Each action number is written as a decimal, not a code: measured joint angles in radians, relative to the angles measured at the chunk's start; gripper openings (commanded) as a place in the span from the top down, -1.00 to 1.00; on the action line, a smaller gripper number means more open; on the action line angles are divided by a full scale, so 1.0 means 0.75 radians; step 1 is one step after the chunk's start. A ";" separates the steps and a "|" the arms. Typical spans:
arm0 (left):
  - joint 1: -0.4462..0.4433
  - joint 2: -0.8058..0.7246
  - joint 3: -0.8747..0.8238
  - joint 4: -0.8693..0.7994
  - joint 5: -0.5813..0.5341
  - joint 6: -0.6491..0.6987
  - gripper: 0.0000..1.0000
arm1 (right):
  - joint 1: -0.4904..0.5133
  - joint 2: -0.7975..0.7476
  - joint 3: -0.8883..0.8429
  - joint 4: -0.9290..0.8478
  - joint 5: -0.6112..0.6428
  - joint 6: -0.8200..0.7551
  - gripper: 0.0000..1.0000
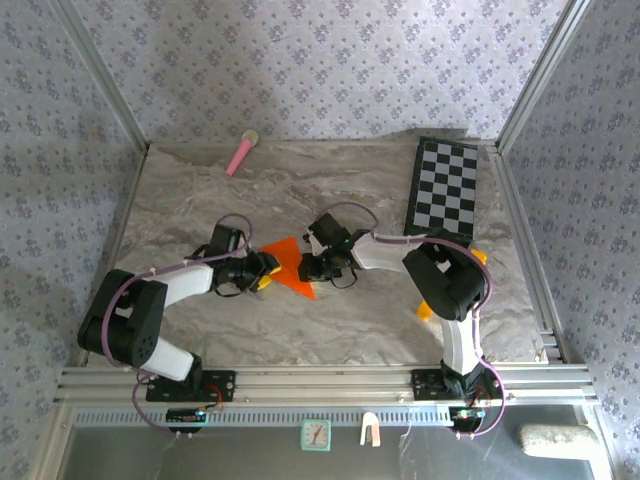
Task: Fold a paper plane with a square sheet of paper (pick it up from the middle)
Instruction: Third fold the triangle at the center of the table.
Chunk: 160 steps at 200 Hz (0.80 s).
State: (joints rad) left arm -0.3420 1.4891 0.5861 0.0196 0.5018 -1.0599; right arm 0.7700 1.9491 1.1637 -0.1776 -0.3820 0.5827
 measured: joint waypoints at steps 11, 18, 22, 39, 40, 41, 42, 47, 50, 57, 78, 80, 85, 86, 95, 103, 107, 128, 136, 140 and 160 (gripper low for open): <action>-0.002 0.013 0.000 0.009 0.005 -0.004 0.08 | 0.000 0.000 0.000 0.000 0.001 0.000 0.67; -0.002 0.019 0.000 0.011 0.006 -0.007 0.08 | -0.001 0.001 0.000 0.001 0.000 0.000 0.67; -0.002 0.023 0.000 0.011 0.006 -0.007 0.09 | 0.000 0.001 0.000 0.000 0.001 0.000 0.67; -0.002 0.033 0.000 0.014 0.011 -0.011 0.14 | -0.001 0.001 0.000 0.000 0.000 0.000 0.67; -0.002 0.034 0.000 0.014 0.011 -0.011 0.14 | -0.001 0.001 0.000 0.000 0.000 0.000 0.67; -0.002 0.034 0.000 0.014 0.011 -0.011 0.15 | -0.001 0.001 0.000 0.001 0.000 0.000 0.67; -0.002 0.035 0.000 0.014 0.012 -0.011 0.15 | -0.001 0.001 0.000 0.000 0.000 0.000 0.67; -0.002 0.035 0.000 0.015 0.013 -0.011 0.17 | -0.001 0.001 0.000 0.001 0.000 0.000 0.67; -0.002 0.036 0.000 0.015 0.014 -0.012 0.18 | -0.001 0.001 0.000 0.001 0.000 0.000 0.67; -0.002 0.040 0.000 0.024 0.015 -0.012 0.21 | -0.001 0.001 0.000 0.001 0.000 0.000 0.68; -0.002 0.054 0.001 0.051 0.026 -0.011 0.29 | -0.004 0.001 0.000 0.001 -0.001 0.000 0.68; -0.002 0.054 0.001 0.052 0.030 -0.009 0.29 | -0.004 0.001 0.000 0.001 -0.001 0.000 0.68; -0.002 0.054 0.001 0.057 0.035 -0.009 0.30 | -0.006 0.001 0.000 0.001 -0.001 0.000 0.68; -0.002 0.054 0.001 0.058 0.035 -0.009 0.30 | -0.006 0.001 0.000 0.001 -0.001 0.000 0.68; -0.002 0.054 0.001 0.070 0.041 -0.009 0.31 | -0.007 0.001 0.000 0.001 -0.001 0.000 0.68; -0.002 0.054 0.001 0.081 0.045 -0.009 0.31 | -0.007 0.002 0.000 0.001 -0.001 0.000 0.68; -0.002 0.054 0.001 0.084 0.048 -0.008 0.32 | -0.008 0.002 0.000 0.001 -0.001 0.000 0.68; -0.001 0.054 0.001 0.100 0.061 -0.004 0.35 | -0.012 0.002 0.000 0.001 -0.005 0.000 0.68; -0.001 0.054 0.001 0.106 0.065 -0.004 0.35 | -0.013 0.002 0.000 0.001 -0.005 0.000 0.68; -0.001 0.054 0.001 0.109 0.067 -0.004 0.35 | -0.013 0.002 0.000 0.001 -0.005 0.000 0.69; 0.003 0.054 0.004 0.098 0.068 0.005 0.31 | -0.016 0.002 0.000 0.001 -0.005 0.000 0.69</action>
State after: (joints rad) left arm -0.3401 1.5299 0.5892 0.0929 0.5526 -1.0561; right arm 0.7582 1.9507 1.1637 -0.1772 -0.3859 0.5827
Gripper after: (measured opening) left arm 0.328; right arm 0.157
